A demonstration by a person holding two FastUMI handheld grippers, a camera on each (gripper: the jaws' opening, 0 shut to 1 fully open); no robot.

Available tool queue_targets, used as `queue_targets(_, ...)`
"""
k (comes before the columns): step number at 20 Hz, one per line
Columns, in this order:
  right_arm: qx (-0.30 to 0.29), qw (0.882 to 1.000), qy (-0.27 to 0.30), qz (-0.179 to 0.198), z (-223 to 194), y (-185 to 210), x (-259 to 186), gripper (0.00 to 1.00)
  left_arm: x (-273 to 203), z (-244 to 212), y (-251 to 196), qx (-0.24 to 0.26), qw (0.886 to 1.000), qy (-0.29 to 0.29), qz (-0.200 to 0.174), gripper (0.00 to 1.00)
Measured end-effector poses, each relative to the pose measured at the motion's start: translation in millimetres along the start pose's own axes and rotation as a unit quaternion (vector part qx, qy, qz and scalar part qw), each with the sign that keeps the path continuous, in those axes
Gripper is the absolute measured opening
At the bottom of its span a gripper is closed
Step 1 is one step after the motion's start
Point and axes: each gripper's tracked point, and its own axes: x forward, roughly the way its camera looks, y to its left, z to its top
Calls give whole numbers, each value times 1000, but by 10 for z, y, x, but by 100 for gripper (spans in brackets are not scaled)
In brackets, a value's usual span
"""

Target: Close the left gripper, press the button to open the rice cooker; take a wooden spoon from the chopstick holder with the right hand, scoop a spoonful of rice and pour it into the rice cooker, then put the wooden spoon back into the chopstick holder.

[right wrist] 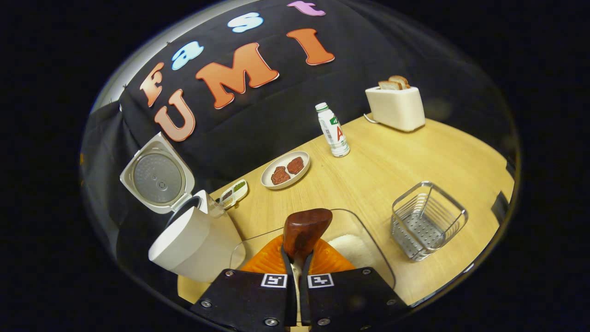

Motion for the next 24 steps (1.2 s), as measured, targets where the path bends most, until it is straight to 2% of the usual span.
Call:
queue_targets(8,136,990,32,25,-135,30,128,2,-93,-18,17,0,1000,3,8,99)
queue_targets(13,172,983,40,40,-120,5,30,2,-162,-13,45,2,1000,0,13,99)
queue_targets(20,226,974,5,29,247,-212,-180,2,-215,-4,45,-8,1000,-4,8,99)
queue_targets(24,260,965,-20,35,510,-272,-337,2,-208,12,28,-7,1000,-7,1,99)
